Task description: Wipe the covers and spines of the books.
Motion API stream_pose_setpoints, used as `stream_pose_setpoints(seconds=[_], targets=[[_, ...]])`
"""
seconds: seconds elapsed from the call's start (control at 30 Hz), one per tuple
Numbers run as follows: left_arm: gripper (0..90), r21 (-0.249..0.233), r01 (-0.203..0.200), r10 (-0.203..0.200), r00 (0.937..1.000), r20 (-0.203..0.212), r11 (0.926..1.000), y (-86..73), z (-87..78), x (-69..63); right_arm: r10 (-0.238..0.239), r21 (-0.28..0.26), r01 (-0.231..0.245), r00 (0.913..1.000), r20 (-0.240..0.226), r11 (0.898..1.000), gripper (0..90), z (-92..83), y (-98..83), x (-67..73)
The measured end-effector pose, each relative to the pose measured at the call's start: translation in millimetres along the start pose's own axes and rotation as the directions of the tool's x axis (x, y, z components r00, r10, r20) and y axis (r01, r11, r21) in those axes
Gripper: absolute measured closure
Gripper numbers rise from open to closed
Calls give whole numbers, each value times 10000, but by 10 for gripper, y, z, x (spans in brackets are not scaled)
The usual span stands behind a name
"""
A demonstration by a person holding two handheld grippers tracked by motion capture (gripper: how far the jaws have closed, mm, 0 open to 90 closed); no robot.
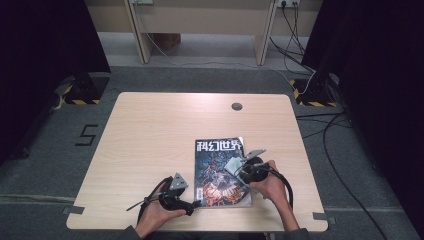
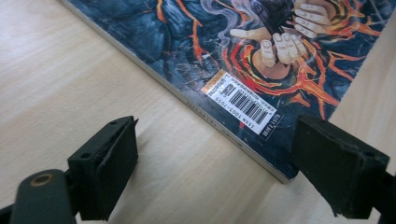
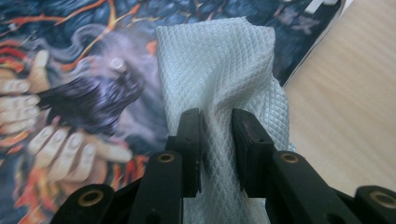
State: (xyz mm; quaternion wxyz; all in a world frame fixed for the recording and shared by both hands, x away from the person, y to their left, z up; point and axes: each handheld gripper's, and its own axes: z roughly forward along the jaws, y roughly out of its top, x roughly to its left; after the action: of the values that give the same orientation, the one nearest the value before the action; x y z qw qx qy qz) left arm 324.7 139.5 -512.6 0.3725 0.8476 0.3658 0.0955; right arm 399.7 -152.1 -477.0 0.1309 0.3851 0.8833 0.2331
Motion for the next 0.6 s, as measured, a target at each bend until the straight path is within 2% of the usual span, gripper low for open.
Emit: stream_pose_setpoints(seconds=[0.1,0.13,0.27,0.5,0.6], targets=[[140,-67,86,-87,9999,-60,9999,-3,-1,30,10,50,-10,9999,130,10000,738,65,108,-87],[141,-83,88,-89,9999,-78,9999,-5,-2,32,230,101,-232,9995,203,9997,738,85,145,-105],[141,-56,81,-81,10000,-29,10000,-2,0,39,495,15,-497,9963,706,9988,738,170,265,-208],[140,-66,97,-97,9999,-29,9999,-4,-1,37,1402,-315,-1379,9862,876,9899,733,280,388,-417],[139,-49,90,-90,10000,20,9999,-1,2,43,1495,-419,-1459,9836,1008,9884,732,308,419,-453]])
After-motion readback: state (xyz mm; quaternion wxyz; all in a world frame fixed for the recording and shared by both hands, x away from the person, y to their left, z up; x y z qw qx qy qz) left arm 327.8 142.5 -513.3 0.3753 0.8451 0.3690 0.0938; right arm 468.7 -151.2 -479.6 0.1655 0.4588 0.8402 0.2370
